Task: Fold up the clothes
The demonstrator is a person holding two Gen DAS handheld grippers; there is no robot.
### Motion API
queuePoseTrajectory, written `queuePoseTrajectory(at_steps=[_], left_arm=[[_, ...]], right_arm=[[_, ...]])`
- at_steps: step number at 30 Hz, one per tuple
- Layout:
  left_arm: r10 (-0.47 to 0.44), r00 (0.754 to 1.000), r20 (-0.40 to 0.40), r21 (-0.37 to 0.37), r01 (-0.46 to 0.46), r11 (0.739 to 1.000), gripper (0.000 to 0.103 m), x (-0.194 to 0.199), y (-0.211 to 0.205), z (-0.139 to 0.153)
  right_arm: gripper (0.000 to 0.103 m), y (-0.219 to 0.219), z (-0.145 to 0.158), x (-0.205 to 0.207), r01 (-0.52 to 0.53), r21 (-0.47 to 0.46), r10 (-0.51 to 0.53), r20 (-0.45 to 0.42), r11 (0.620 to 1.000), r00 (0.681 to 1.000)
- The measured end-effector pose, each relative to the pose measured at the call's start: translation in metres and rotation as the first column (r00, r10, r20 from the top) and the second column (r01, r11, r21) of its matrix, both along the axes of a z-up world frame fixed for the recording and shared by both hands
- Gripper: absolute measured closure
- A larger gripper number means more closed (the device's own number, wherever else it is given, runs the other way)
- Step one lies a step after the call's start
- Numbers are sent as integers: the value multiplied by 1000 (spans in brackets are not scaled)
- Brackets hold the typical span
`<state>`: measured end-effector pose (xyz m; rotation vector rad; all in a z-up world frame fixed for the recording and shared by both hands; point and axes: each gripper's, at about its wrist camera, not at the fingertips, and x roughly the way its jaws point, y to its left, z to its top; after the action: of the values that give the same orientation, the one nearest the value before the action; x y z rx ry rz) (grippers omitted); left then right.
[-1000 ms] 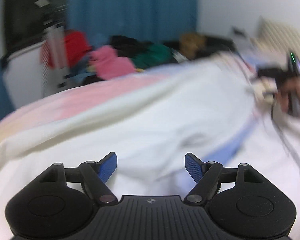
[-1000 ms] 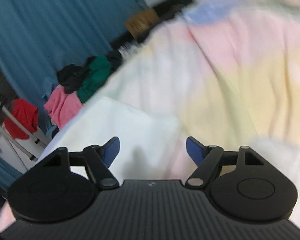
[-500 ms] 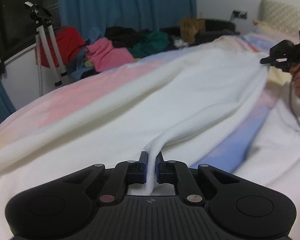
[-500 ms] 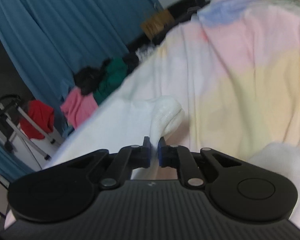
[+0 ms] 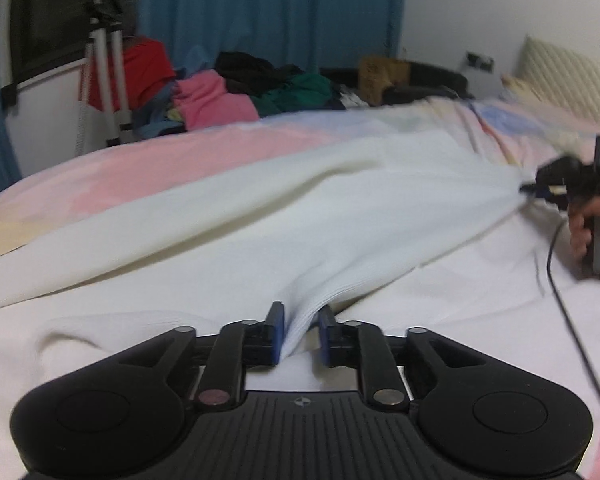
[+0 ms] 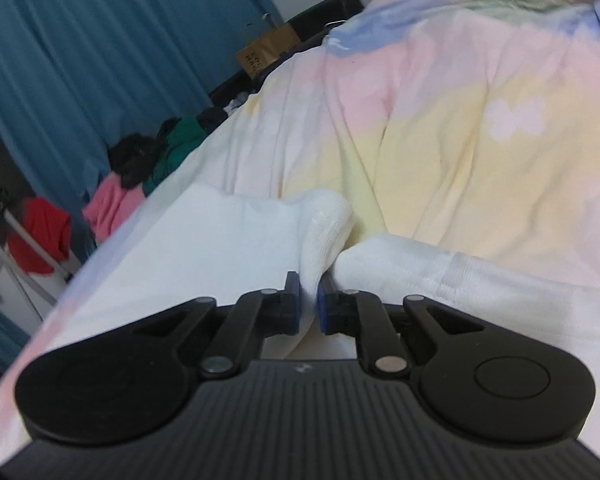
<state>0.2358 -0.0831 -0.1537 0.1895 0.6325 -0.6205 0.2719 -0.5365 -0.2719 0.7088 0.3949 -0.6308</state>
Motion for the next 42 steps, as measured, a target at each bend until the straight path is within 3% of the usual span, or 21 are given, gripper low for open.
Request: queuePoseTrajectory(at_steps=[2,3,7,8,14,16,20,25,28,30,31,37,42], left_arm=[[24,1000,2,-18,-24,1000,57,-9,3,13],[44,999,7,-20,-44,999,53,-16,5,21],[113,993,32,-30,-112,993,29,-48,16,52],[128,991,38,-32,-127,991,22,-57,20,59],[205,973,104,-26,-204,979,0,-122,50,99],[240,965,107,-35,-237,971,0,-142,67,108],[349,937,18,-81,-346,935,0,-167,115,114],[547,830,-113,-81,-556,827,0,-179,192,106],[646,732,-215,-72,-672,737,1,-182,235,93],[693,652,-306,-84,-744,663,1,-187,264,86],[703,629,-331,-88,-762,641,1,-188,271,83],[728,534,-429,-101,-830,549,1,-193,295,75],[735,449,-509,-102,-879,466,1,-198,314,67]], right_arm=[[86,8,11,-5,-27,-14,27,-18,1000,999],[83,14,17,-9,-38,-21,37,-21,999,999],[32,48,35,-44,-34,-48,35,13,998,999],[31,57,39,-53,-37,-55,38,25,998,999],[31,110,63,-95,-125,-153,126,-1,980,992],[31,123,68,-109,-162,-165,163,-8,973,987],[31,136,79,-124,-252,-167,251,-23,953,968],[31,147,88,-129,-278,-220,269,-70,935,961],[31,156,86,-125,-302,-257,282,-112,918,953],[31,161,84,-123,-320,-280,291,-138,905,947],[32,164,83,-121,-330,-290,297,-150,899,943],[32,178,77,-112,-383,-333,327,-212,862,921],[32,183,78,-111,-359,-370,298,-214,857,930]])
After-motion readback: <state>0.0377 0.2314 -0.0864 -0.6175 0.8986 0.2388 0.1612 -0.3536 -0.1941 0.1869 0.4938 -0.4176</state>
